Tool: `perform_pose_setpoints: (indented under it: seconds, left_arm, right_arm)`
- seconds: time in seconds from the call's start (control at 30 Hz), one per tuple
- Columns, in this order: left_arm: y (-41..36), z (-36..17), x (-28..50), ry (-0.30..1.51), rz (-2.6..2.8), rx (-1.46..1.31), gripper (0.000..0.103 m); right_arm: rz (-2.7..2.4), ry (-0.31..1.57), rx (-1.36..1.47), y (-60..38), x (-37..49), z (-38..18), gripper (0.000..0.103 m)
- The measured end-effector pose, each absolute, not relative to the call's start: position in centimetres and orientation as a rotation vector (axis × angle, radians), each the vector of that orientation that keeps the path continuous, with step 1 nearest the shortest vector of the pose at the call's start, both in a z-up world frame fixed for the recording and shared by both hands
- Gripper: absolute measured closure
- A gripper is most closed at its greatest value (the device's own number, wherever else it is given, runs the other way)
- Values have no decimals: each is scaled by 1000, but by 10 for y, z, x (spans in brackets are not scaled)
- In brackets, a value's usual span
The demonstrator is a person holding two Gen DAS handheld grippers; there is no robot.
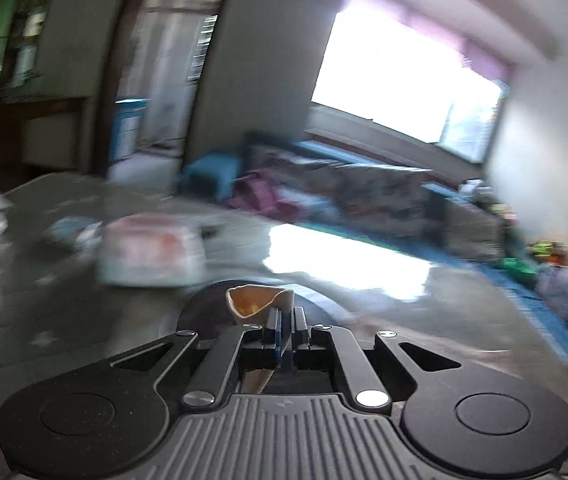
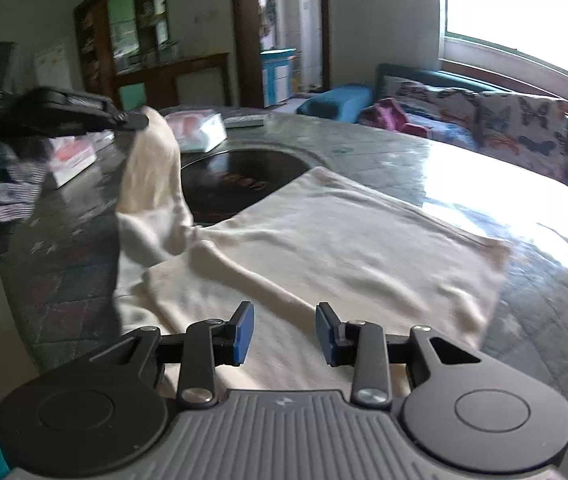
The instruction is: Fold clothes
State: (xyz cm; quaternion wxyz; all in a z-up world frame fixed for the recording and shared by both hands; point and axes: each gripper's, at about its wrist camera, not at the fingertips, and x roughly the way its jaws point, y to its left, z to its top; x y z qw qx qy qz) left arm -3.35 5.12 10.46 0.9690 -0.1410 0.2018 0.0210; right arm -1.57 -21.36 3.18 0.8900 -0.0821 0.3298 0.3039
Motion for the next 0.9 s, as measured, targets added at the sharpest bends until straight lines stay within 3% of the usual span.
perform_pose_setpoints:
  seconds: [0.27,0.47,0.9]
  left_arm:
    - [-45,125,-55,391,-274,-228,98]
    - [-95,107,-64,465,-427,-184,98]
    - [-112,69,-65,596,-532,-76,91]
  right_arm:
    - [551,663,-94,-255,-28,31,69]
    - [511,671,-66,-275,-35,24,69]
    - [499,692,-7,-286,-33,23,69]
